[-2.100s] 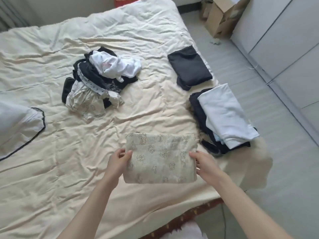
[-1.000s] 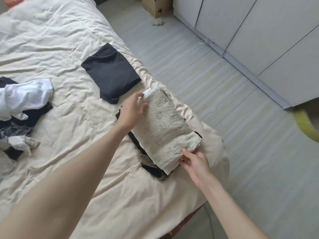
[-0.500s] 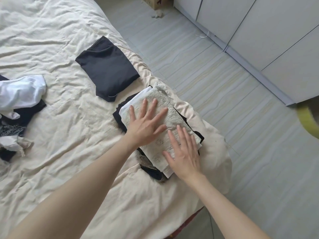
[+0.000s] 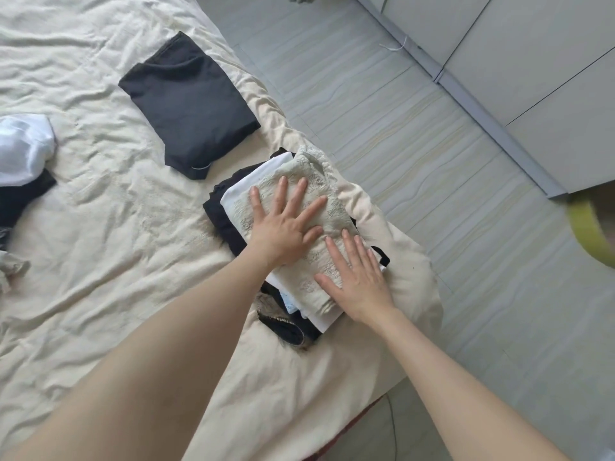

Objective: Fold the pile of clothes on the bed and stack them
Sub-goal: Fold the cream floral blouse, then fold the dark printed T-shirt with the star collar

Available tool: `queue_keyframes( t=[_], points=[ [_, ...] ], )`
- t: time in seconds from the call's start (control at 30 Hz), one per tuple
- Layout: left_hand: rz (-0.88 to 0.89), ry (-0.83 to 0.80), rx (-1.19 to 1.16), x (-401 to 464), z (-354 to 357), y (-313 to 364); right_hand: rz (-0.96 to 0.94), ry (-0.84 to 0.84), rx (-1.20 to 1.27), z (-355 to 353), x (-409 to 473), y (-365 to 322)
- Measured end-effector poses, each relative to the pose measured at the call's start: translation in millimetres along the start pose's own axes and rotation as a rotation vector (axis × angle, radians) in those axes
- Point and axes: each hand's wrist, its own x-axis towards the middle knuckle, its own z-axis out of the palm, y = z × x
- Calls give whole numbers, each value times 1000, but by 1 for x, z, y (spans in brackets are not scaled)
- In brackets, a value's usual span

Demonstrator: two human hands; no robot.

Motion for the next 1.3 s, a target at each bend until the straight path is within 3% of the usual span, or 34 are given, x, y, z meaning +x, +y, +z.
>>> queue_keyframes(
  t=[0.3,0.4,0.53,0.73,0.9,1.17,1.3],
  points=[
    [53,117,-80,-57,-28,-11,19,138,9,-28,-34,-32],
    [-42,200,-159,-91,-27,-22,-5,285,26,-38,-39,-60],
    [-256,267,-326,-170,2,-58,-250,329,-36,-25,-46,-116],
    [-672,-21,-440,-314,104,-128,-454,71,-202,50,-43,-216],
    [-856,-203,-499,-393,162,-201,-544,-102,-314,106,-22,-291],
    [-1005,-205,-630,-389,199,-334,-653,-115,-398,142,80,-409],
    [-1034,-249,-620,-371,223,-377,-759,-16,-425,150,141,-479]
  ],
)
